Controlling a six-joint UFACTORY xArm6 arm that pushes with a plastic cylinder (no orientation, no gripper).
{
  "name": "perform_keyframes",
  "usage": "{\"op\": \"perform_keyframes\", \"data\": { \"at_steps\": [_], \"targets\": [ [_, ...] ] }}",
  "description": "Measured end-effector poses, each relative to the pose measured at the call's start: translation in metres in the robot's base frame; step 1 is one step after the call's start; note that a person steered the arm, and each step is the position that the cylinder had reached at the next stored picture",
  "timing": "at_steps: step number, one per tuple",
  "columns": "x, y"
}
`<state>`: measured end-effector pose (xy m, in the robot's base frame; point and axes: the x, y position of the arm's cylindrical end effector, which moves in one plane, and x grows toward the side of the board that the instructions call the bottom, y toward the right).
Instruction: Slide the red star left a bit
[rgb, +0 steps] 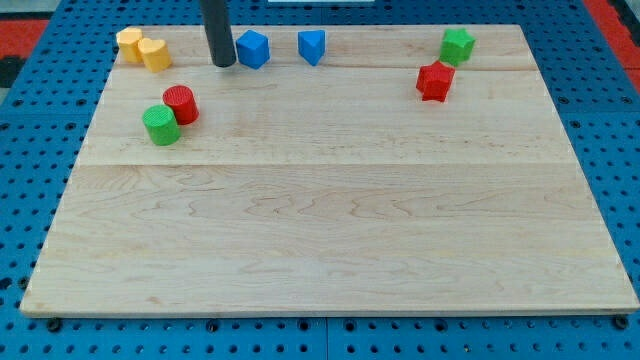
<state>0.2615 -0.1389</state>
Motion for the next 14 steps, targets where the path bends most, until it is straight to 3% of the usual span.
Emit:
{"op": "perform_keyframes", "data": {
  "at_steps": [1,2,4,5,6,11,12,14],
  "targets": [
    [-0.016,0.002],
    [-0.002,0.050],
    [0.119,0.063],
    [0.137,0.066],
    [0.140,0.143],
    [0.132,0.298],
    [0.125,0.325],
    [0.124,0.326]
  ]
}}
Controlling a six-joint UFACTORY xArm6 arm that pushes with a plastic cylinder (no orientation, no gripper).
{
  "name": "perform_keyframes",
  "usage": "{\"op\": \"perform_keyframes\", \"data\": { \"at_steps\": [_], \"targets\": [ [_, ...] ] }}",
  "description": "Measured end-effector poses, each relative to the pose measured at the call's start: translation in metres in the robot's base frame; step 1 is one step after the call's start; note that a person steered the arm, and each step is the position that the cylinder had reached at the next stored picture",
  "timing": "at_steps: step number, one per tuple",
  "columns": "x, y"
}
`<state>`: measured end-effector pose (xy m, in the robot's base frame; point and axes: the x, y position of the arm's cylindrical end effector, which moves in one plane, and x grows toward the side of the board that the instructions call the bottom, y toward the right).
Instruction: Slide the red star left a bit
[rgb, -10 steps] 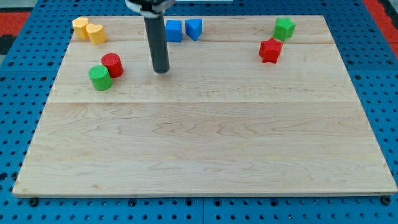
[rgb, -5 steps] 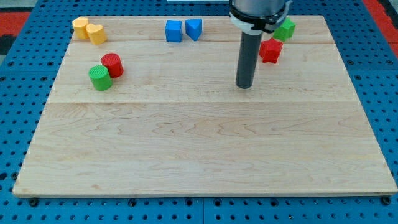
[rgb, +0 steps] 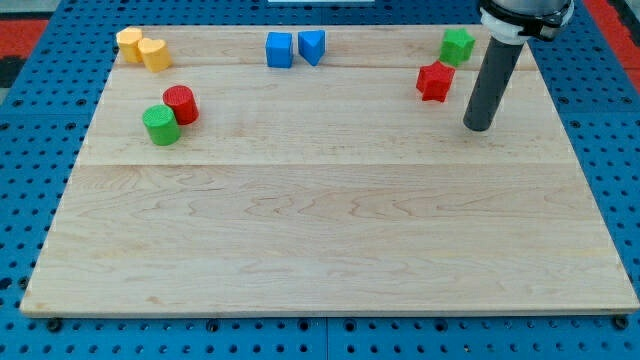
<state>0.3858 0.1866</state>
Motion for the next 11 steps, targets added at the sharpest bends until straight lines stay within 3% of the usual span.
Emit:
{"op": "perform_keyframes", "data": {
  "at_steps": [3,5,11],
  "targets": [
    [0.003,0.004],
    [-0.072,0.004],
    [-0.084,0.007]
  ]
}}
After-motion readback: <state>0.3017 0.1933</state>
